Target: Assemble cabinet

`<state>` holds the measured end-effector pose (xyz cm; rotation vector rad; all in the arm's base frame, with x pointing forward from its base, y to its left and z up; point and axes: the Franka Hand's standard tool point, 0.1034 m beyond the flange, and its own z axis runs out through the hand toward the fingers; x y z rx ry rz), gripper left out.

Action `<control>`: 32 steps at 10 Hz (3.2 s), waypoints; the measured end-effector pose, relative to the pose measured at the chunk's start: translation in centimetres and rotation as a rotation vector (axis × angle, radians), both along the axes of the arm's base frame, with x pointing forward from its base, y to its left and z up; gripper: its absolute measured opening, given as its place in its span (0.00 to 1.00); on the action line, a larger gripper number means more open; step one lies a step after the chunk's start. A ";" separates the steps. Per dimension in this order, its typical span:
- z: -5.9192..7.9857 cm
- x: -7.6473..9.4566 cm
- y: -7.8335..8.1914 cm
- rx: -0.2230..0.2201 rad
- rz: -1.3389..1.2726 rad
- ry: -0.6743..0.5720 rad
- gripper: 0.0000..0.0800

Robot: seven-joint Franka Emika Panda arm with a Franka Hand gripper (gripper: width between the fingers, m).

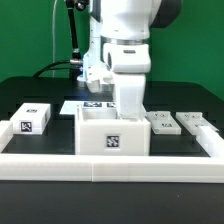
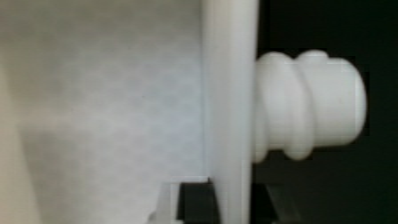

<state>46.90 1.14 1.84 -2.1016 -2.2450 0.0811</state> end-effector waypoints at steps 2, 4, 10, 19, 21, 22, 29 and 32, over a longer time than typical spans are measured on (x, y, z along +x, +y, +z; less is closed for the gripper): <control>-0.2 1.9 1.3 0.011 0.010 -0.008 0.06; -0.3 3.1 3.3 0.020 -0.032 -0.018 0.06; -0.3 3.3 3.8 0.024 -0.057 -0.029 0.06; -0.1 4.8 9.1 0.048 -0.068 -0.025 0.05; 0.0 4.9 9.1 0.043 -0.067 -0.008 0.05; 0.0 4.9 9.2 0.044 -0.084 -0.014 0.05; -0.1 4.9 9.0 0.043 -0.087 -0.013 0.73; -0.2 4.3 9.0 0.039 -0.084 0.003 0.99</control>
Offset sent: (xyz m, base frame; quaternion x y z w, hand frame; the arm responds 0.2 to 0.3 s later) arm 0.0099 0.0392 -0.0020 -0.0091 -0.0011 0.0743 0.9972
